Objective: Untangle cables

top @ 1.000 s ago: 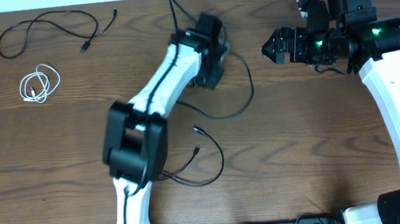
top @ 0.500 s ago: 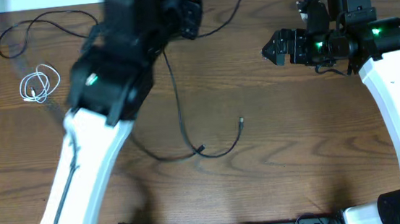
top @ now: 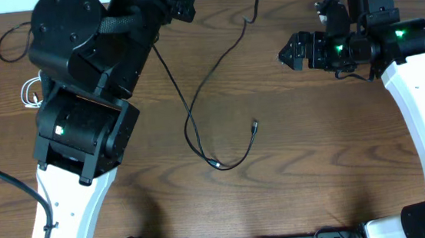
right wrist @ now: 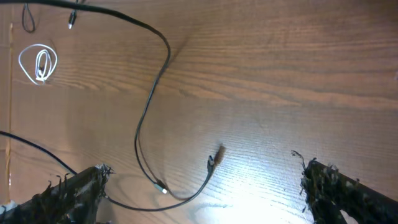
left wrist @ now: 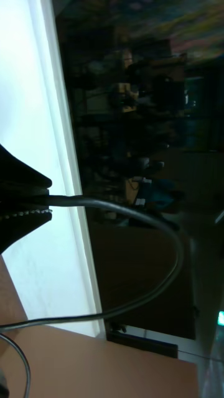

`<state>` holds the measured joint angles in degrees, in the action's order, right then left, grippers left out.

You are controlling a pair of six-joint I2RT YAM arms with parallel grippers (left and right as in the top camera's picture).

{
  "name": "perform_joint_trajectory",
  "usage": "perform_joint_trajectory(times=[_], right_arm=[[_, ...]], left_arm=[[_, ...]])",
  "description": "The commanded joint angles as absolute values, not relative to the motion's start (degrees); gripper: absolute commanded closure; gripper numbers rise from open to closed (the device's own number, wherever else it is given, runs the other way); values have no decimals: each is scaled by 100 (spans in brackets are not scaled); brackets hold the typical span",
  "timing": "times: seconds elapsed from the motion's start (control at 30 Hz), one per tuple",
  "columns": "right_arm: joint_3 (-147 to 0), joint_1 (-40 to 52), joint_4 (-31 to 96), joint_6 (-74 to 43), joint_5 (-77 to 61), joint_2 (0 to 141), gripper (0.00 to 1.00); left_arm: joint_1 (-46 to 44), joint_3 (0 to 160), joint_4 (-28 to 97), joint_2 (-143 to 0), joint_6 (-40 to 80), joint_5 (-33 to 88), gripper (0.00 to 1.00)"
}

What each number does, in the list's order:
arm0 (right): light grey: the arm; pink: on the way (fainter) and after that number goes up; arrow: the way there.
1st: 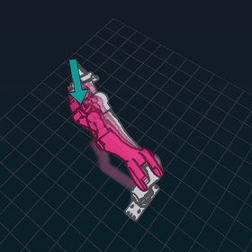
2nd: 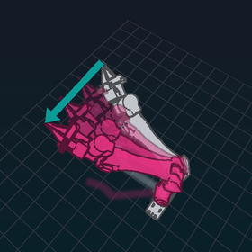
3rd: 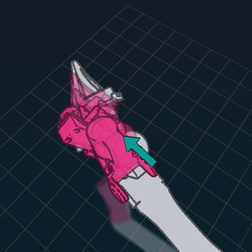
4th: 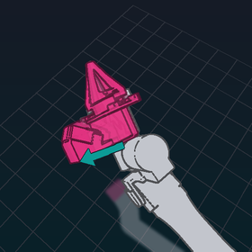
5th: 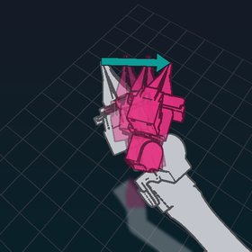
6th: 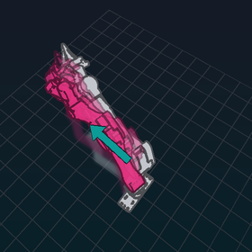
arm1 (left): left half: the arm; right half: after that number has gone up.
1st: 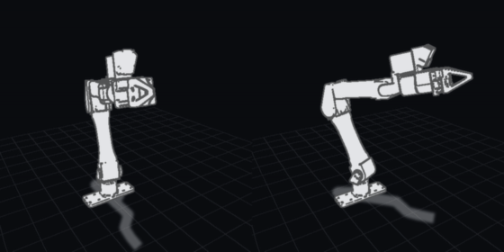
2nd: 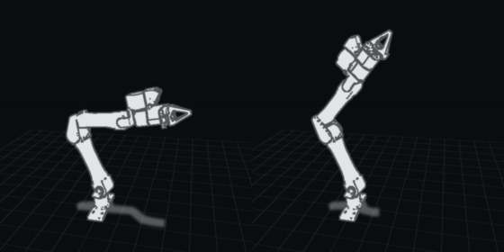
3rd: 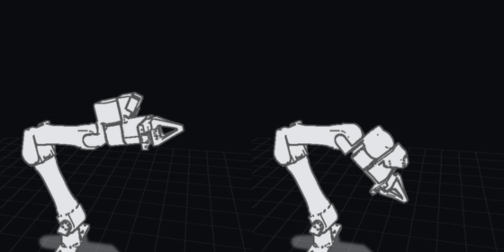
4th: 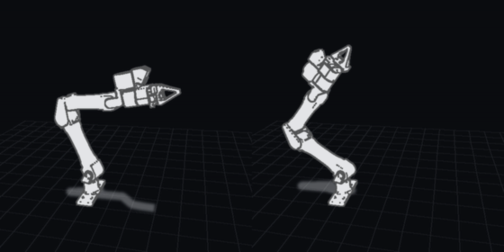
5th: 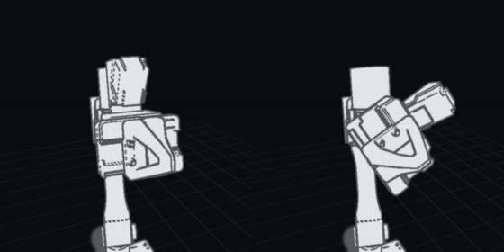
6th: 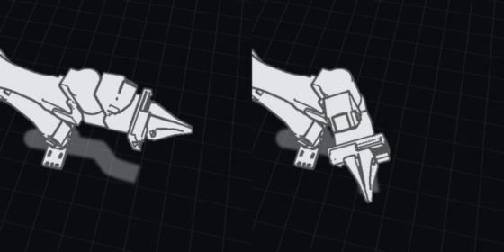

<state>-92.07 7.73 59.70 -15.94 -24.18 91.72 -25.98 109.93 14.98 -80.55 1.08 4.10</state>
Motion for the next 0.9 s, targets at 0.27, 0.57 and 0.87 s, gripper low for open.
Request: perform_joint_trajectory(times=[0.27, 0.57, 0.87], right_arm=[[-9207, 755, 6071, -1625, -2366, 9131, 1], [-9207, 755, 6062, -1625, -2257, 9131, 1], [-9207, 755, 6040, -1625, -2257, 9131, 1]], left_arm=[[-2578, 11017, 1632, -7933, 1151, -2469, 93], [-2161, 11017, 3015, -7931, 1920, -3992, 92], [-692, 11010, 5074, -7931, 4237, -3951, 93]])
